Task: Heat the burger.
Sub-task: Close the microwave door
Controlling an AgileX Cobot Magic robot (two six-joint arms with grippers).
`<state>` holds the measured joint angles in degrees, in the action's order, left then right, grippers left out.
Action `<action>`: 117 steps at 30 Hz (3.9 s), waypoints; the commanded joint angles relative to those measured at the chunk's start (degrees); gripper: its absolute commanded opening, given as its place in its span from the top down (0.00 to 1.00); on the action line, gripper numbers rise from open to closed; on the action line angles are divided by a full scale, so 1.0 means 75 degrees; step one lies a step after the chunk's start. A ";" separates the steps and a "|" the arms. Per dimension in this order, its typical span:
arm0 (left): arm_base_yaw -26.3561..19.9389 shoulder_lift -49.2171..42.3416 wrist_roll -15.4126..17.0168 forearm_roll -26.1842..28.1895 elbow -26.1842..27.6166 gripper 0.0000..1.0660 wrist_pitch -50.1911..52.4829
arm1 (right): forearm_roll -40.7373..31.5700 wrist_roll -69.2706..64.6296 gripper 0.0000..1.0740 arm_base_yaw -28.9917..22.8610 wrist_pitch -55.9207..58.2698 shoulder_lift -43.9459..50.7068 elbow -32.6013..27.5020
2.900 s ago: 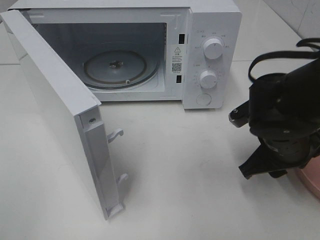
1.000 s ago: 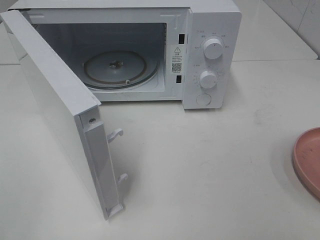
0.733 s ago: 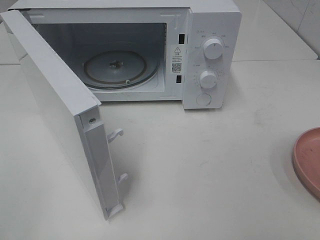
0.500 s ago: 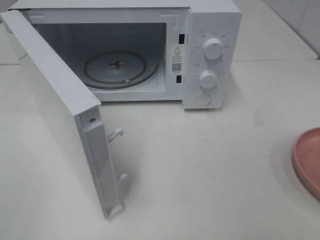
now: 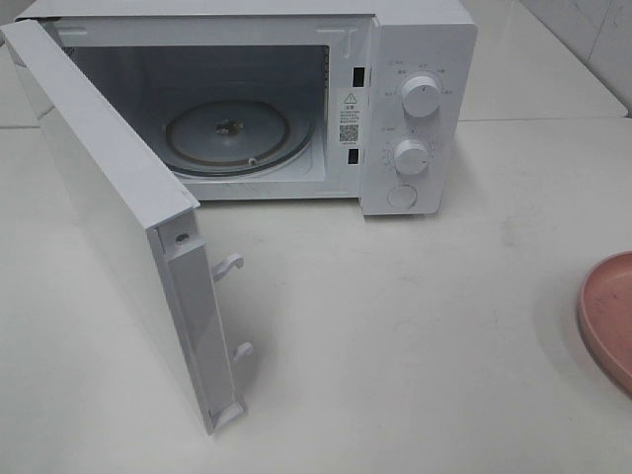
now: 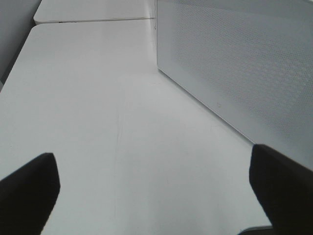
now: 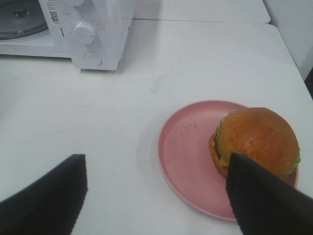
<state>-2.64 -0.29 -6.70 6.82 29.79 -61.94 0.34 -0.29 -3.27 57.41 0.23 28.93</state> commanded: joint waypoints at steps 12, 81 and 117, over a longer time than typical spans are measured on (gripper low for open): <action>0.0008 -0.0115 0.0038 0.0023 -0.0031 0.08 0.0069 | 0.0000 -0.0046 0.29 0.0053 -0.0053 0.0206 -0.0023; 0.4423 1.1123 0.0107 0.0076 -0.1421 1.00 1.4484 | 0.0000 -0.0046 0.30 0.0053 -0.0053 0.0206 -0.0023; 0.5623 1.4882 0.0061 0.1528 0.3591 1.00 1.3430 | 0.0000 -0.0046 0.30 0.0053 -0.0053 0.0206 -0.0023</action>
<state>39.48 111.21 -6.30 16.84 55.58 38.10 0.34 -0.34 -3.27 57.30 0.23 28.93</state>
